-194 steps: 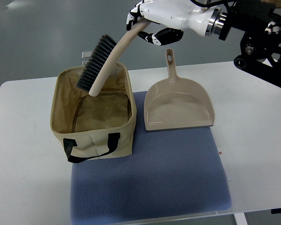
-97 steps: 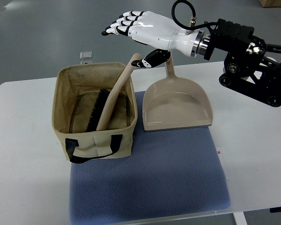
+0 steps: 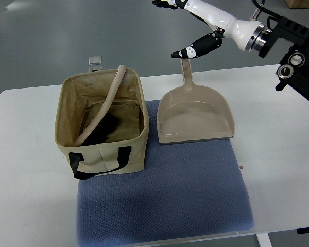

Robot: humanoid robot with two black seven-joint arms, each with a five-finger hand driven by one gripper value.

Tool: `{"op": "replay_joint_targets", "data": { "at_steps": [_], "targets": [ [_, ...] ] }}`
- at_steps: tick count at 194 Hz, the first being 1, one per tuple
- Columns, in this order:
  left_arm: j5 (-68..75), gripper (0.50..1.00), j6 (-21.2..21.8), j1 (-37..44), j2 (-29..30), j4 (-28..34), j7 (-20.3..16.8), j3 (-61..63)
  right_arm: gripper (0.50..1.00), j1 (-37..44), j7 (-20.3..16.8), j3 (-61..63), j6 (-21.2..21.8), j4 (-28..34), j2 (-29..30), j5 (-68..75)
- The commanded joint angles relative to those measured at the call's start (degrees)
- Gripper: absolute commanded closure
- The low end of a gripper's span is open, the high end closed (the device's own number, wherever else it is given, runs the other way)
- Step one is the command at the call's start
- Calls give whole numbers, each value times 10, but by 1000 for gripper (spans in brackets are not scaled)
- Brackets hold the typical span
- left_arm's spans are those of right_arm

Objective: Put pink broom in yellow bag with right hand

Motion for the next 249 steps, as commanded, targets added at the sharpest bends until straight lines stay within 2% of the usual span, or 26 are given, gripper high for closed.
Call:
{"op": "replay_joint_targets", "data": {
  "at_steps": [1,25,47,69,96,156,249],
  "targets": [
    [0,500,0,0,0,0,0,1,601,-44,-19,72,84,-11,2,67],
    [0,500,0,0,0,0,0,1,601,-89,-41,128,121,-51,11,130],
    [0,500,0,0,0,0,0,0,601,-112,-47,136,125,-97,18,218],
    [0,500,0,0,0,0,0,0,599,-130,-70,137,125,-147,28,331],
    [0,500,0,0,0,0,0,0,599,-154,-73,137,125,-192,40,432],
    [0,500,0,1,0,0,0,0,576,-214,-66,145,114,-212,71,501],
    [0,500,0,0,0,0,0,0,570,-234,-65,149,116,-233,88,501]
  ]
}}
